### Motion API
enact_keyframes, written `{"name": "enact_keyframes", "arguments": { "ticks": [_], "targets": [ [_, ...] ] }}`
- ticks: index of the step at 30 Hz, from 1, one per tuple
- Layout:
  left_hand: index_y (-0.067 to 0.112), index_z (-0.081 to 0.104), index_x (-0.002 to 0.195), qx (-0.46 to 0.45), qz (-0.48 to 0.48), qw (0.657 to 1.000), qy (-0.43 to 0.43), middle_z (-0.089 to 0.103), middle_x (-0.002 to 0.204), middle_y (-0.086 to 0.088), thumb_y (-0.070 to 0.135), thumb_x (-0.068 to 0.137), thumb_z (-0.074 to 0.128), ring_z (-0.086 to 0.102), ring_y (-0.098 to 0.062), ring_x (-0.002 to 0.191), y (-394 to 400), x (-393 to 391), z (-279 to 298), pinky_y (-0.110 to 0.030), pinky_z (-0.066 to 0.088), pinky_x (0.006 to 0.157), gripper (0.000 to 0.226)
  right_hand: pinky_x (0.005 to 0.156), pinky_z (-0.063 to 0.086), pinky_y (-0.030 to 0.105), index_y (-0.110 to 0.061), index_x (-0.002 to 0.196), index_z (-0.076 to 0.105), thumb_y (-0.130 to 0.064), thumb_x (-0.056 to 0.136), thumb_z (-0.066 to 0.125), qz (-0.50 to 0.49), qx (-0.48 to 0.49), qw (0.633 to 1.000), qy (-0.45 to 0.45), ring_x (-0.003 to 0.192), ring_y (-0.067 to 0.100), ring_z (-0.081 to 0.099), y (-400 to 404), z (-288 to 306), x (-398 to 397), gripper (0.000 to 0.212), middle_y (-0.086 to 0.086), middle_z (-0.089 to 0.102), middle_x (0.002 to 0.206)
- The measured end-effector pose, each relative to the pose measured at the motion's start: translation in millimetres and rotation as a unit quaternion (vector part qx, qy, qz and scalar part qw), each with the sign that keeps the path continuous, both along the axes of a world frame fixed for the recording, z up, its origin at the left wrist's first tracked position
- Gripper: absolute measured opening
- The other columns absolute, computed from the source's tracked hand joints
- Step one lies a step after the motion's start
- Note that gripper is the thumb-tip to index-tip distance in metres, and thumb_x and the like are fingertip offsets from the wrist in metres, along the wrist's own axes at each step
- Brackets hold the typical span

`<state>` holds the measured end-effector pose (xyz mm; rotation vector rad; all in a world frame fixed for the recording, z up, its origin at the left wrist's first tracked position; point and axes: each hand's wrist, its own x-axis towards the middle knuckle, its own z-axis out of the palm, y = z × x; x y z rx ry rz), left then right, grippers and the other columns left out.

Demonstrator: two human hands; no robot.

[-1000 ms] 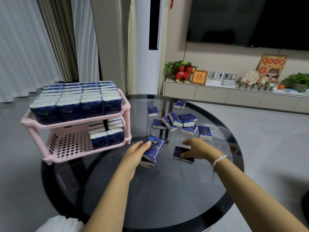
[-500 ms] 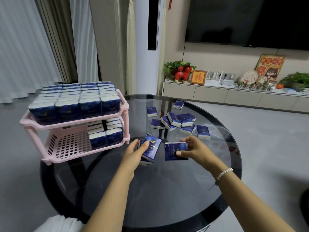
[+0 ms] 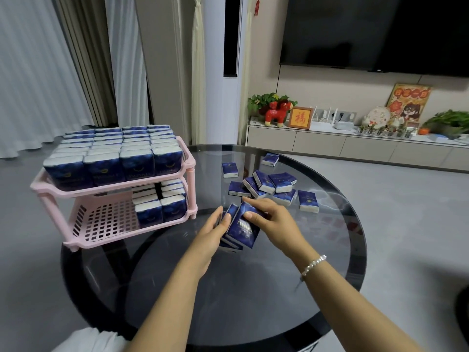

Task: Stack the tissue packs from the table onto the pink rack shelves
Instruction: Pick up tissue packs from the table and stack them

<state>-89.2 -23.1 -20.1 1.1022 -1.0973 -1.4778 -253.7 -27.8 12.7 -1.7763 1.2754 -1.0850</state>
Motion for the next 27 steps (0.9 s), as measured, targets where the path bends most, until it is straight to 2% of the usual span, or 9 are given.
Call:
{"name": "enact_keyframes", "arguments": {
  "ticks": [4,6,9,12,14,17,19,23,27],
  "targets": [
    [0.032,0.037,0.144,0.003,-0.037,0.999,-0.014,0.051,0.142,0.005,0.074,0.051,0.075,0.049,-0.014,0.128,4,4,-2,-0.042,0.031,0.114,0.109,0.093,0.047,0.031,-0.027,0.121,0.061,-0.03,0.085,0.064,-0.001,-0.025,0.999,0.032,0.103,0.011,0.055,-2,0,14,0.037,-0.009,0.055,0.105],
    [0.029,0.037,0.144,0.005,-0.022,1.0,-0.01,0.056,0.136,0.003,0.056,0.056,0.082,0.056,-0.013,0.121,6,8,-2,-0.04,0.036,0.112,0.103,0.096,0.046,0.032,-0.03,0.124,0.058,-0.035,0.083,0.065,0.001,0.007,1.0,0.029,0.104,0.009,0.055,-4,-1,15,0.042,-0.006,0.056,0.11],
    [0.021,0.044,0.14,0.006,-0.018,0.999,0.027,0.062,0.129,-0.003,0.034,0.067,0.081,0.062,-0.016,0.112,6,18,-2,-0.037,0.042,0.106,0.083,0.103,0.043,0.035,-0.025,0.139,0.042,-0.048,0.077,0.068,0.098,0.2,0.971,-0.084,0.114,0.014,0.057,-9,-5,12,0.07,-0.002,0.059,0.121],
    [0.025,0.029,0.148,-0.001,-0.016,1.0,0.012,0.047,0.144,0.001,0.034,0.059,0.083,0.051,-0.017,0.126,12,31,1,-0.04,0.035,0.112,0.105,0.099,0.047,0.04,-0.014,0.134,0.045,-0.028,0.079,0.068,0.216,0.295,0.916,-0.168,0.118,0.028,0.057,-14,-12,13,0.062,0.012,0.059,0.129],
    [0.029,0.019,0.15,-0.009,-0.039,0.999,-0.029,0.047,0.143,0.004,0.024,0.065,0.081,0.05,-0.013,0.126,17,43,2,-0.033,0.039,0.109,0.106,0.095,0.05,0.035,-0.013,0.138,0.04,-0.014,0.075,0.068,0.233,0.297,0.91,-0.174,0.119,0.025,0.056,-16,-13,18,0.069,0.011,0.054,0.134],
    [0.033,0.002,0.15,-0.02,-0.082,0.99,-0.116,0.045,0.136,0.017,0.0,0.081,0.07,0.051,0.0,0.116,25,61,-1,-0.012,0.047,0.088,0.103,0.094,0.048,0.022,-0.018,0.143,0.031,0.001,0.072,0.072,0.25,0.255,0.929,-0.092,0.124,0.005,0.048,-17,-16,27,0.085,-0.01,0.046,0.137],
    [0.034,-0.012,0.146,-0.014,-0.096,0.976,-0.196,0.04,0.126,0.029,-0.002,0.083,0.067,0.044,0.006,0.113,31,69,-2,-0.002,0.043,0.079,0.108,0.095,0.045,0.017,-0.023,0.146,0.024,0.002,0.072,0.074,0.268,0.211,0.94,0.011,0.129,0.001,0.041,-16,-21,35,0.093,-0.018,0.041,0.136],
    [0.037,-0.027,0.14,-0.018,-0.103,0.946,-0.308,0.021,0.155,0.014,0.013,0.078,0.076,0.031,-0.001,0.133,39,72,-11,-0.011,0.033,0.098,0.122,0.088,0.048,0.016,-0.03,0.148,0.01,-0.007,0.069,0.08,0.282,0.165,0.937,0.127,0.128,0.002,0.032,-14,-18,41,0.108,-0.02,0.03,0.138],
    [0.026,-0.038,0.137,-0.02,-0.094,0.922,-0.375,0.003,0.159,0.009,0.025,0.08,0.074,0.021,-0.008,0.142,41,69,-15,-0.014,0.024,0.103,0.126,0.09,0.049,0.022,-0.033,0.148,0.007,-0.01,0.068,0.081,0.288,0.166,0.93,0.157,0.126,0.005,0.035,-18,-8,40,0.111,-0.02,0.029,0.137]
  ]
}}
